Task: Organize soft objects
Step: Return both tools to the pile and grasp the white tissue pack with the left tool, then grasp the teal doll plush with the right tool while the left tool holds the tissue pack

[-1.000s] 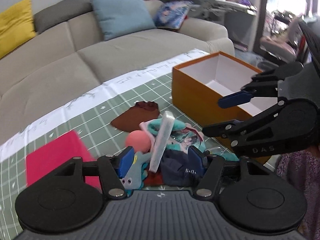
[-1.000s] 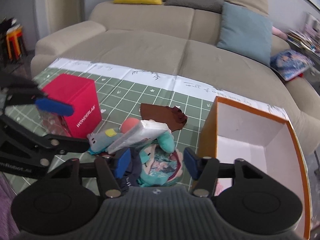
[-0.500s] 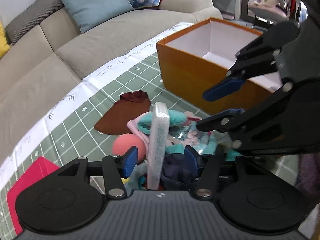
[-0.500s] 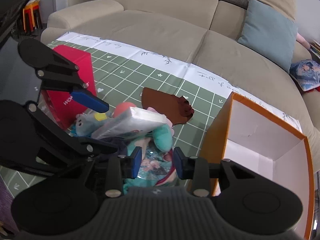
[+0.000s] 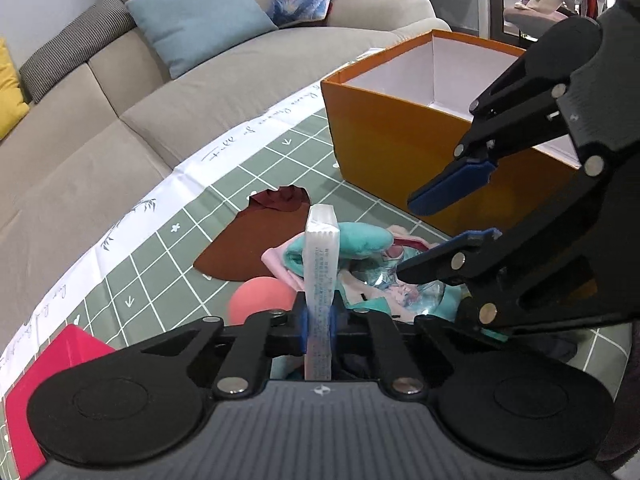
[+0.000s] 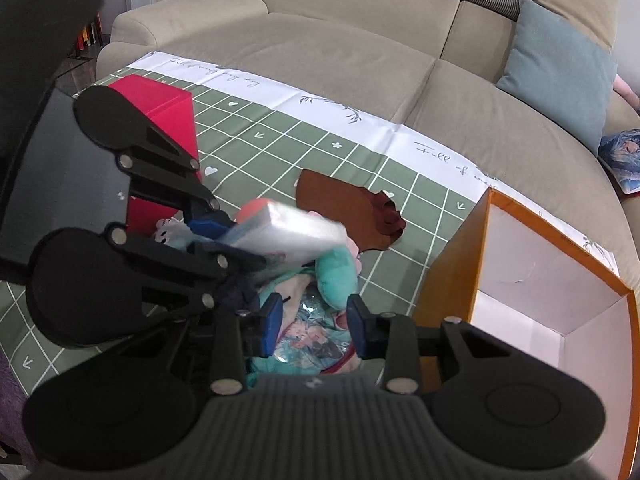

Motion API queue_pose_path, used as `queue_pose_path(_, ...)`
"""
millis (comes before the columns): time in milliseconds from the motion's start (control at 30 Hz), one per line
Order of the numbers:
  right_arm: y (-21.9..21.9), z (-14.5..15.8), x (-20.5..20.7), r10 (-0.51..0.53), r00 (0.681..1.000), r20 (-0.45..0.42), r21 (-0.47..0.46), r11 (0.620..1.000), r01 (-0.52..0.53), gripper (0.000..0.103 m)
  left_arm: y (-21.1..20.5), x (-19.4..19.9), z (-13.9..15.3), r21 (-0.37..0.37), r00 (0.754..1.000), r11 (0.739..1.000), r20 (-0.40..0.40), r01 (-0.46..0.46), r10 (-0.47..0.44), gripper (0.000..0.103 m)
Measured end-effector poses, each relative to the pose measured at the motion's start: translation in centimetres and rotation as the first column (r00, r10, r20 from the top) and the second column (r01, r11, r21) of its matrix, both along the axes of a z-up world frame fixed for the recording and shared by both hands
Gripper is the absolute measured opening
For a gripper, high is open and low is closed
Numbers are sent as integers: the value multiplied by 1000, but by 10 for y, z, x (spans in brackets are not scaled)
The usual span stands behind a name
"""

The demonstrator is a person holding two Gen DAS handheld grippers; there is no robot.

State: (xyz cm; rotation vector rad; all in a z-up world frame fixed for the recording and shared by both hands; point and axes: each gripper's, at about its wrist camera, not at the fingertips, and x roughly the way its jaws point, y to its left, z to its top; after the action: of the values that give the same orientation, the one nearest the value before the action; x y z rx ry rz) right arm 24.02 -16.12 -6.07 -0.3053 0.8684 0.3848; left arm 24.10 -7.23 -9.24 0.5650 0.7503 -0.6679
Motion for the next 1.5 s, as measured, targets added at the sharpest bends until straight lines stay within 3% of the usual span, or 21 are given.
queue_pose_path(133,2,1,1,10,1000,-7,0,1000,-10,35,6,2,9,-23,1000,1000,-14,-18,18,10)
queue_pose_path(400,3,12,9,82,995,-60,20,996,-81,38,30,19,44,-69,987,995,-145,-73,62,10)
queue_pose_path(700,2,6,49,160,969,-189,0,987,-163,44,52,45,55,-47,977,988,-160,-150,141,10)
queue_pose_path(1067,25,-22,106,94,950,-299,-66,991,-119,44,45,48,45,-61,978,990,-170,-129,117,10)
queue_pose_path(1267,29,-39,118,34,934,-355,-69,996,-63,50,47,51,42,-75,976,988,-183,-134,119,10)
queue_pose_path(1367,29,-43,119,15,935,-354,-73,996,-43,39,47,50,42,-76,977,989,-182,-130,114,10)
queue_pose_path(1500,23,-37,120,3,938,-345,-44,999,-20,3,45,48,42,-69,977,989,-180,-129,115,10)
